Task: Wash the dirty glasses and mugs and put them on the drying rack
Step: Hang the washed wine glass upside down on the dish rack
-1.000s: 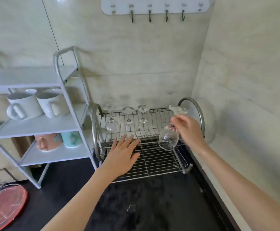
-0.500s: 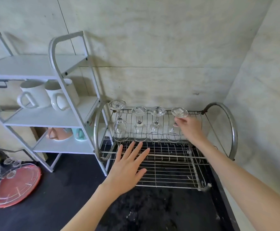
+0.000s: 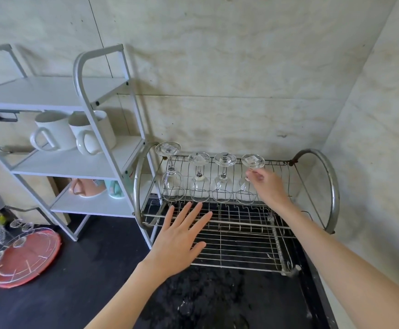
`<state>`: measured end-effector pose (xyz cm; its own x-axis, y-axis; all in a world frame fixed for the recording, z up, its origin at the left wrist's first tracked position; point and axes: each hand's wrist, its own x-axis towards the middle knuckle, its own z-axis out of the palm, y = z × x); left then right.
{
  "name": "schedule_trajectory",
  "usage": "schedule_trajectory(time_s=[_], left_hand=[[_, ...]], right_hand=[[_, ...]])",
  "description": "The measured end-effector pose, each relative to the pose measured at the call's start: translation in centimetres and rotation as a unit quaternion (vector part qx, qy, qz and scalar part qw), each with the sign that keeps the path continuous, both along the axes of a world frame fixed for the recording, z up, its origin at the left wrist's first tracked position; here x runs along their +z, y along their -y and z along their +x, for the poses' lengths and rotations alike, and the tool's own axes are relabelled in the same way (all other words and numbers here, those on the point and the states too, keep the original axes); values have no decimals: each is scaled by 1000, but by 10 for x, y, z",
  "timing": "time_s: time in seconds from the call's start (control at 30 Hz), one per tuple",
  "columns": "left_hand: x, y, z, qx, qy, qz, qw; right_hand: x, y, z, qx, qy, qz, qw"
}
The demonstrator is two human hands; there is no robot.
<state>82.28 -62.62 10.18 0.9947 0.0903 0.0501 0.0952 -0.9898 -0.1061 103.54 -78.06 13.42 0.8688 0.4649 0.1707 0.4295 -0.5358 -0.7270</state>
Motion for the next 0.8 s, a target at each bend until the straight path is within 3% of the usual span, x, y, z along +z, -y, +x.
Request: schedule_trajectory(time_s=[0.23, 0.47, 0.6, 0.8], left_hand=[[2, -3, 4, -22, 5, -65, 998], [17, 11, -10, -2, 8, -99, 995], [27, 29, -64, 13, 57, -125, 990], [2, 40, -193, 64, 61, -137, 987]], right_hand=[[5, 13, -21, -18, -14, -38, 999], [20, 34, -100, 5, 76, -124, 989], [26, 37, -165, 46, 124, -159, 978], [2, 32, -277, 141, 141, -208, 958]])
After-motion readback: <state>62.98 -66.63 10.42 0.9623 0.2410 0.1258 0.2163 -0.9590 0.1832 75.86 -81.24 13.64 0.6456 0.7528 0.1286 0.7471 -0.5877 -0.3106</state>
